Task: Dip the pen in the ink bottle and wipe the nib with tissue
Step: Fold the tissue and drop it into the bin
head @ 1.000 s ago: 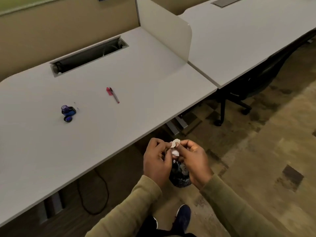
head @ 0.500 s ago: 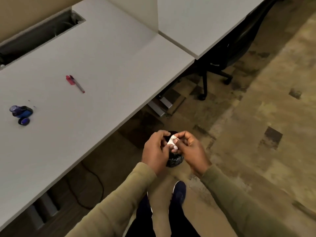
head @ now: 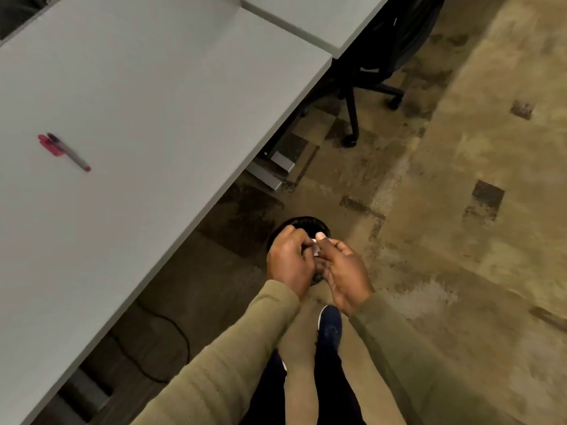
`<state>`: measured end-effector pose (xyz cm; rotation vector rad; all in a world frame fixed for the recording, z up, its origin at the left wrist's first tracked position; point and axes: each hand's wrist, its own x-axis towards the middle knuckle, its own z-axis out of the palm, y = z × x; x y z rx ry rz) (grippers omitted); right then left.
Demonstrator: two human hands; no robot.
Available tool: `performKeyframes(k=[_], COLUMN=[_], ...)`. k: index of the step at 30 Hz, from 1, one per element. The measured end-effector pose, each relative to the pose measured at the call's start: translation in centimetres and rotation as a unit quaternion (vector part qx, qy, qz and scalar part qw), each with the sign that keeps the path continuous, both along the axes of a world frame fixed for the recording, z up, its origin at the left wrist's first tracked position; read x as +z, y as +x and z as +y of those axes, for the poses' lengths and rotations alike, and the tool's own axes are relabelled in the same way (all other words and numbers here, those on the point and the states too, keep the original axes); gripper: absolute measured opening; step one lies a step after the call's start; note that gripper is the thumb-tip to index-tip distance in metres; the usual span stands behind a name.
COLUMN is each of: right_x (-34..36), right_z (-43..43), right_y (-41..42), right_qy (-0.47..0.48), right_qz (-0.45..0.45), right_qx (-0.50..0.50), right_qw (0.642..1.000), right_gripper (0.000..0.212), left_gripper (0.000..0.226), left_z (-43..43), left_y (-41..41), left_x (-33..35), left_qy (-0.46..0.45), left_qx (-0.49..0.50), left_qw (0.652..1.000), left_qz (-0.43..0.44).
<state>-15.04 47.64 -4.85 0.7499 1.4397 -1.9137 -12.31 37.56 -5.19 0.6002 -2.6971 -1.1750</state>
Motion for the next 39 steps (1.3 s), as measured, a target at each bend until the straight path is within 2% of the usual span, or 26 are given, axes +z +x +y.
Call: performKeyframes(k=[7, 10, 13, 15, 18, 21, 26, 30, 34, 39], right_x=[-4.9, -7.8, -10.6, -12.6, -16.0, -19.4, -25.9, -30.2, -33.9, -38.2], right_z=[0.0, 0.4, 0.4, 0.3, 0.0, -0.4, -0.1, 0.3, 0.3, -0.1], right_y=[-2.7, -3.5, -4.0, -4.4, -5.6, -7.0, -8.7, -8.9, -8.9, -9.4], right_qy=[-0.079, -0.067, 0.004, 0.099, 0.277, 0.369, 0.402, 0.411, 0.415, 0.392], right_qz=[-0.07, -0.081, -0.042, 0.019, 0.137, 0.178, 0.146, 0.152, 0.147, 0.146], right_qx=[-0.048, -0.055, -0.03, 0.016, 0.124, 0.187, 0.196, 0.214, 0.214, 0.239], right_qw=[0.993, 0.993, 0.999, 0.995, 0.943, 0.893, 0.883, 0.873, 0.872, 0.877], right_gripper=[0.021, 0.009, 0.004, 0.004, 0.01, 0.024, 0.017, 0.016, 0.018, 0.021], left_gripper=[0.017, 0.017, 0.012, 0.012, 0.011, 0.008, 0.02, 0.01, 0.017, 0.017], left_z=[-0.8, -1.0, -1.3, -1.6, -2.1, -3.2, -4.8, -5.5, -5.5, -5.5], left_y=[-1.6, -2.4, -2.9, -3.1, -3.3, -3.7, -5.0, -5.5, -5.9, -5.8], left_x=[-5.7, -8.4, -11.3, -13.2, -16.5, -20.2, -25.7, -30.3, -33.3, -36.6], left_qy=[-0.051, -0.055, -0.044, -0.033, -0.027, -0.041, 0.003, -0.021, -0.045, -0.057], left_qx=[-0.066, -0.095, -0.12, -0.129, -0.118, -0.1, -0.091, -0.082, -0.091, -0.114], left_qw=[0.996, 0.994, 0.992, 0.991, 0.99, 0.982, 0.956, 0.961, 0.955, 0.961], left_qz=[0.017, 0.003, -0.013, -0.025, -0.071, -0.152, -0.28, -0.264, -0.28, -0.246])
